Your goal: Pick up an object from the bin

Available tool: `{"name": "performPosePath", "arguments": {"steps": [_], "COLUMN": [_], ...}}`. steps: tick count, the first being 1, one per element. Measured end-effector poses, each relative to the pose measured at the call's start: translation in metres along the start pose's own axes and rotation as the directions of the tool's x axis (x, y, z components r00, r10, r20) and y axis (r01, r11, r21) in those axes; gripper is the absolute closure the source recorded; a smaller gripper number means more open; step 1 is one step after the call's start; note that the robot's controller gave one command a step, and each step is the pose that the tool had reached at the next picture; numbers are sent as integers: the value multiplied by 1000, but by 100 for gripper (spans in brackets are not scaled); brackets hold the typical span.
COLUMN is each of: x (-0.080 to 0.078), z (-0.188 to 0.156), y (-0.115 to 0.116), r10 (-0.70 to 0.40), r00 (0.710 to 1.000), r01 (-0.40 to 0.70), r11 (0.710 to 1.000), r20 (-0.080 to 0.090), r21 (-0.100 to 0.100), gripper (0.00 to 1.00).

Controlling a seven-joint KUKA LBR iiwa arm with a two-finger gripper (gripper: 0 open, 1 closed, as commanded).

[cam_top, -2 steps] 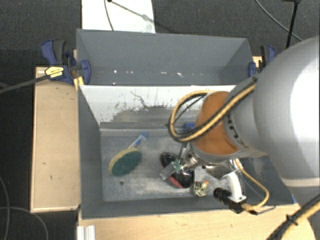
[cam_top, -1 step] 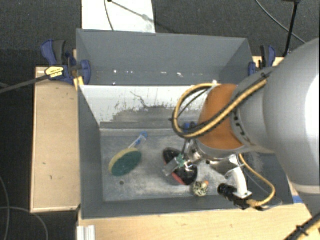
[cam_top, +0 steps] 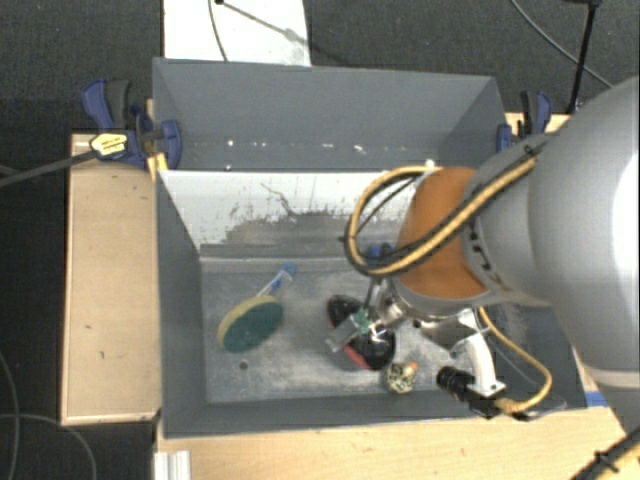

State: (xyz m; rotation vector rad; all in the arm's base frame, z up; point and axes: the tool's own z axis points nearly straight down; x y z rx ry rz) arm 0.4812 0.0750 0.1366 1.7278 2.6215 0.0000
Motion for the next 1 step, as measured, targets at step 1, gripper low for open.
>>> {"name": "performPosePath", "arguments": {"steps": [1], "x": [0], "z": [-39], "y": [0], "r10": [-6], "r00": [1000], "r01": [6], "r11": [1000], "r20": [-1], "r21": [-1], "gripper": [100]}}
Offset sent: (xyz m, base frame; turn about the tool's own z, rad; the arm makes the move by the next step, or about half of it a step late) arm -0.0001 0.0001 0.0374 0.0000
